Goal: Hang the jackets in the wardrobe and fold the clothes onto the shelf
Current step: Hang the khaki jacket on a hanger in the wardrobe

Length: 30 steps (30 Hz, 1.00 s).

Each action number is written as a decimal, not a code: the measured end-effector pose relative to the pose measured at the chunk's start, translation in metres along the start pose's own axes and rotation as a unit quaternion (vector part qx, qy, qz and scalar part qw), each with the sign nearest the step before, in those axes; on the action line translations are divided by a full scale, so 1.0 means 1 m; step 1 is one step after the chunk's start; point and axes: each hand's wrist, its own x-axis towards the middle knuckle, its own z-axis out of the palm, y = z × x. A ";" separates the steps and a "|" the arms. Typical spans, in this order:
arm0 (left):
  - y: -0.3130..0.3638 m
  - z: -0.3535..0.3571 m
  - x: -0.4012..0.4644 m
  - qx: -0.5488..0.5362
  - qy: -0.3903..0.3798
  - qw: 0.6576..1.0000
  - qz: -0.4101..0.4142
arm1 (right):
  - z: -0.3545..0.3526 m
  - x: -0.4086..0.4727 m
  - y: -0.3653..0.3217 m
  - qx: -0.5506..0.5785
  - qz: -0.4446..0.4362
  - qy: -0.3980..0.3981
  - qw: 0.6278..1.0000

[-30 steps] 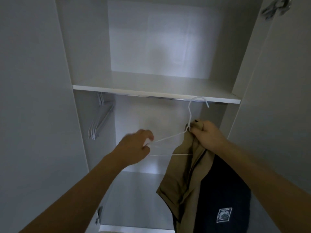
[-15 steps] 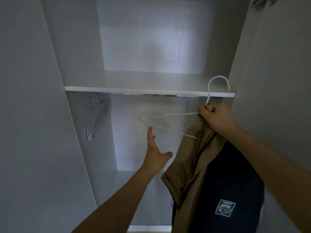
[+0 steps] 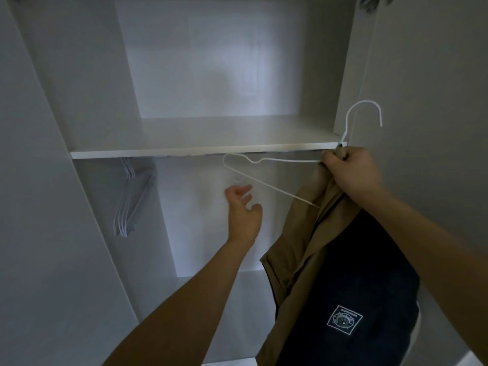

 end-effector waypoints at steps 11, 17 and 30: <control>-0.052 0.006 0.012 0.454 -0.491 0.722 -0.179 | -0.025 0.000 -0.015 0.011 0.001 0.006 1.000; -0.015 -0.042 0.042 0.227 -0.270 0.907 -0.228 | -0.032 -0.006 -0.004 -0.051 -0.010 -0.002 0.999; 0.170 -0.067 0.092 0.279 -0.164 0.930 -0.171 | 0.018 -0.037 0.001 -0.270 -0.163 -0.080 0.946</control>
